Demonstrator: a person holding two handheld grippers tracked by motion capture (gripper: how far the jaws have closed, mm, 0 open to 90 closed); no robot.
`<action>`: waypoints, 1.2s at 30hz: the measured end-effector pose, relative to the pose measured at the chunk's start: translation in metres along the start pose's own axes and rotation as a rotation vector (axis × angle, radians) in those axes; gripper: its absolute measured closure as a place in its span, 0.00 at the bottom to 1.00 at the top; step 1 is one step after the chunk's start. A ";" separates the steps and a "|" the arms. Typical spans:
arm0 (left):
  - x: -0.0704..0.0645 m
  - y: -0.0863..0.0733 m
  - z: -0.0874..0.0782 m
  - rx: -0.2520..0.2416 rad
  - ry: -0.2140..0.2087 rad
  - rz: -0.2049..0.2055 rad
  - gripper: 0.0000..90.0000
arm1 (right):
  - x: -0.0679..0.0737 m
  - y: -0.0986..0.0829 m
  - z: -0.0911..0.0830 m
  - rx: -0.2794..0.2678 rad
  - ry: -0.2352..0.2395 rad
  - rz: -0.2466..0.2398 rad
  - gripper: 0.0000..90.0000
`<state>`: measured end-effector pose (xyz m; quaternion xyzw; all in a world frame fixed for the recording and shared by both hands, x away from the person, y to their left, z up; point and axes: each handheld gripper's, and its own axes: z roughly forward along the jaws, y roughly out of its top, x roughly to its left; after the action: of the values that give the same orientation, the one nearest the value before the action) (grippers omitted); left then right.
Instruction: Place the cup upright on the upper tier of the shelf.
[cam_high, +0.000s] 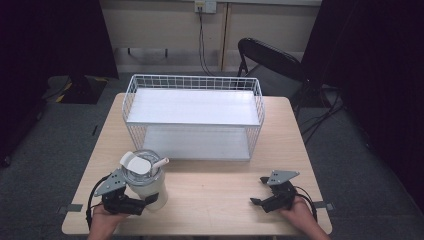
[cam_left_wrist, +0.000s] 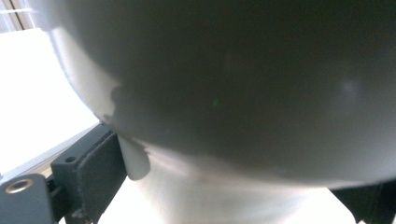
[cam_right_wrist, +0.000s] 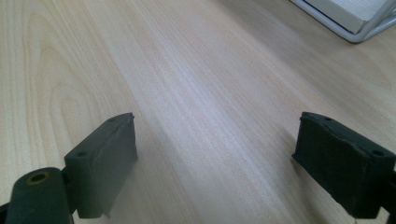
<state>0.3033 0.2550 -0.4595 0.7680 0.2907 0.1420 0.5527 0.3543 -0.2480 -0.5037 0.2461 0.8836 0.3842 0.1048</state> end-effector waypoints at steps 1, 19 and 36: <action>0.000 0.000 0.000 -0.004 -0.003 0.001 0.08 | 0.000 0.000 0.000 0.000 0.000 0.000 0.14; -0.005 -0.008 0.003 -0.122 0.036 0.044 0.11 | 0.000 0.000 0.000 0.000 0.000 0.000 0.14; -0.007 -0.006 0.002 -0.148 0.057 0.037 0.11 | 0.000 0.000 0.000 0.000 0.000 0.000 0.14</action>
<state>0.2971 0.2503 -0.4650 0.7259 0.2806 0.1950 0.5969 0.3543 -0.2479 -0.5037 0.2459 0.8836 0.3844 0.1047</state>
